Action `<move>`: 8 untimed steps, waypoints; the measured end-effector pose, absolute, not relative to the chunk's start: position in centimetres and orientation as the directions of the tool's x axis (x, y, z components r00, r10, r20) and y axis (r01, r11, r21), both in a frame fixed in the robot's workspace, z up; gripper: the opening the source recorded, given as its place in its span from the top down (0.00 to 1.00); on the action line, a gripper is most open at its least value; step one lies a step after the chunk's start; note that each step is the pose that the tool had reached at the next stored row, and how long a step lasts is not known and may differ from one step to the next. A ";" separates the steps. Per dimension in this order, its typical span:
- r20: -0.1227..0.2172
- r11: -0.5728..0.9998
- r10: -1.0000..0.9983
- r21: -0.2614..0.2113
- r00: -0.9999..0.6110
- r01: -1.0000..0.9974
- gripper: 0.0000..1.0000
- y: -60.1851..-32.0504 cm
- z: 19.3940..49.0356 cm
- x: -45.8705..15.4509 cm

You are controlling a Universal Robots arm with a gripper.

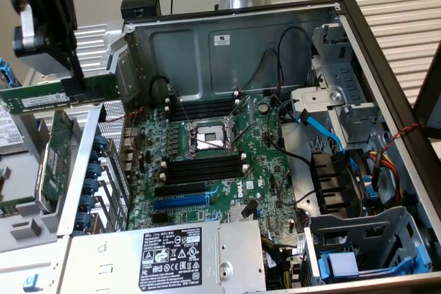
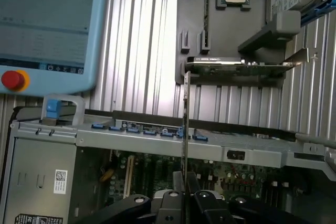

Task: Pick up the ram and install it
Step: 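Pick up the ram and move it above insertion slot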

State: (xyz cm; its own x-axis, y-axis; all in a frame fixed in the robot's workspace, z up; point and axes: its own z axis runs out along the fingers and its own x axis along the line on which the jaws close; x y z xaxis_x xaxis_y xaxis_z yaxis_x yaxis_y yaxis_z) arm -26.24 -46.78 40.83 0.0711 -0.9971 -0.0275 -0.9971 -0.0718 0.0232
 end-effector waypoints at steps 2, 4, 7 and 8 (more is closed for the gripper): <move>-0.027 -0.072 -0.997 0.023 0.071 -0.997 0.86 -46.8 40.8 -25.3; -0.027 -0.072 -0.997 0.023 0.071 -0.997 0.86 -46.7 40.8 -24.4; -0.027 -0.072 -0.997 0.023 0.071 -0.997 0.86 -46.6 40.8 -23.1; -0.027 -0.072 -0.997 0.023 0.071 -0.997 0.86 -46.5 40.8 -22.7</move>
